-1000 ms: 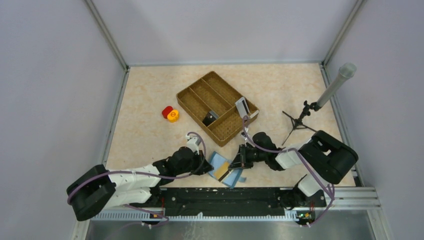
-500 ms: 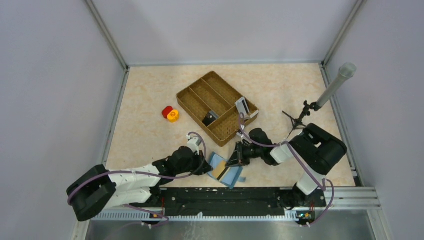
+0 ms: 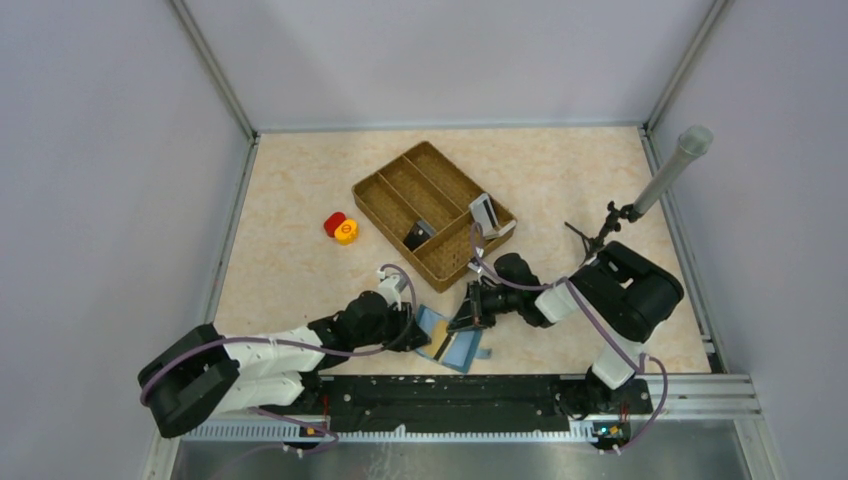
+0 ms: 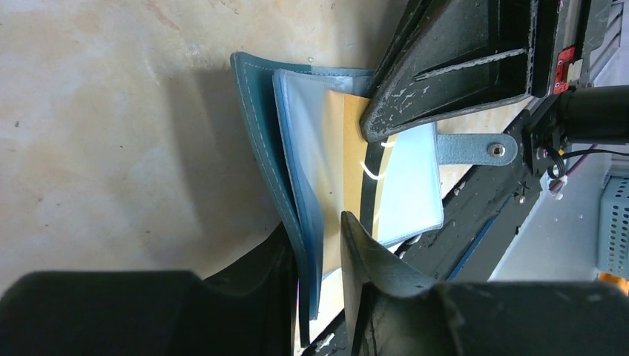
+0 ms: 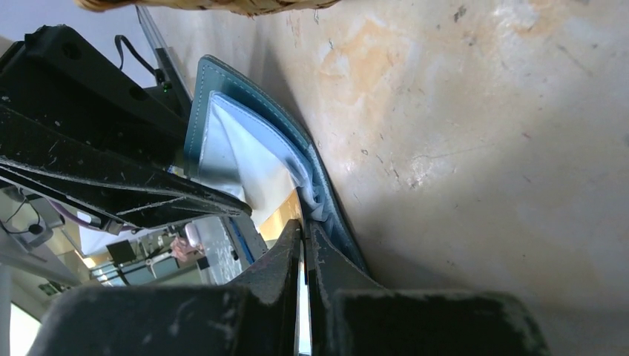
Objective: Put the credit cards into the card holder
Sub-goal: Insert the credit card into the card holder.
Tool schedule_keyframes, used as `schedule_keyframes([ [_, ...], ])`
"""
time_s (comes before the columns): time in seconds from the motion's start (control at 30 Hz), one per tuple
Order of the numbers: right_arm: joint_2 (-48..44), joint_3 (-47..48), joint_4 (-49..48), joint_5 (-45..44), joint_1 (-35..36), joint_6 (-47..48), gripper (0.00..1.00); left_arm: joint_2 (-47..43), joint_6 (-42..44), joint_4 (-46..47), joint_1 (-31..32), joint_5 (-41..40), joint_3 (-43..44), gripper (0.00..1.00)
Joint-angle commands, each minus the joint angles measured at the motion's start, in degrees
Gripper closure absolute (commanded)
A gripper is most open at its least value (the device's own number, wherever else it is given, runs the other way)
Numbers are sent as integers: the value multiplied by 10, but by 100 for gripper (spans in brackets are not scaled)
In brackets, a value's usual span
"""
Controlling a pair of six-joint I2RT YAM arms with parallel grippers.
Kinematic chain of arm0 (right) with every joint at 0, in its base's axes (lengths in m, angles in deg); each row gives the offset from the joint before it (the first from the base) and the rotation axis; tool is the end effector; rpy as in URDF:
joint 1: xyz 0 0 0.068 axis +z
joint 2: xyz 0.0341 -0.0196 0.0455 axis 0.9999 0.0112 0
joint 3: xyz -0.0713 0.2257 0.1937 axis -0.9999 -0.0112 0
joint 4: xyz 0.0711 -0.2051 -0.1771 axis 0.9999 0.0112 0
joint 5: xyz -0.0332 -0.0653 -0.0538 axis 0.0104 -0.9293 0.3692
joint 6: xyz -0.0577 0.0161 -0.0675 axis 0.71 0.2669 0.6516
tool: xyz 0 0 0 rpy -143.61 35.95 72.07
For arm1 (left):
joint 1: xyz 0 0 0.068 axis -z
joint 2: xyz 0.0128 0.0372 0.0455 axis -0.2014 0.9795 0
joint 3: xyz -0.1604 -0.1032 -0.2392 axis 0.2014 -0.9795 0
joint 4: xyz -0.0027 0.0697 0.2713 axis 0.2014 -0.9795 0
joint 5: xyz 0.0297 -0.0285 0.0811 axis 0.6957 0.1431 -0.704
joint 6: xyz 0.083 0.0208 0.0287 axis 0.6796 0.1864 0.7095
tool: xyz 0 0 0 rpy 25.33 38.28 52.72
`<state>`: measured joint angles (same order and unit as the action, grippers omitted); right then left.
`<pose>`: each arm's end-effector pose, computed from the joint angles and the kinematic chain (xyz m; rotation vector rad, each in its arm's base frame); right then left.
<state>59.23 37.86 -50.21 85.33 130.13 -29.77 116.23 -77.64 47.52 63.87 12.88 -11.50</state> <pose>0.1954 0.2367 0.0808 -0.2014 2.6090 1.5252 0.1217 -0.1807 0.1159 0.2335 2.4096 -1.0979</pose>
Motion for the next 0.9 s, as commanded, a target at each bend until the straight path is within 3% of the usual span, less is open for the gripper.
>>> schedule_keyframes([
  [0.0,31,13,7,-118,11,43,100,19,-3,0,7,53,2,72],
  [0.17,-6,0,32,-145,11,47,97,19,-15,-4,7,49,-2,91],
  [0.3,-59,-7,78,-177,11,55,82,19,-28,2,7,45,-8,99],
  [0.57,-215,1,247,-262,19,72,54,59,-69,73,8,52,-25,100],
  [0.73,-327,30,404,-353,75,32,52,85,-89,106,12,49,-28,100],
  [0.87,-392,31,466,-389,127,-39,57,81,-101,112,14,37,-32,100],
])
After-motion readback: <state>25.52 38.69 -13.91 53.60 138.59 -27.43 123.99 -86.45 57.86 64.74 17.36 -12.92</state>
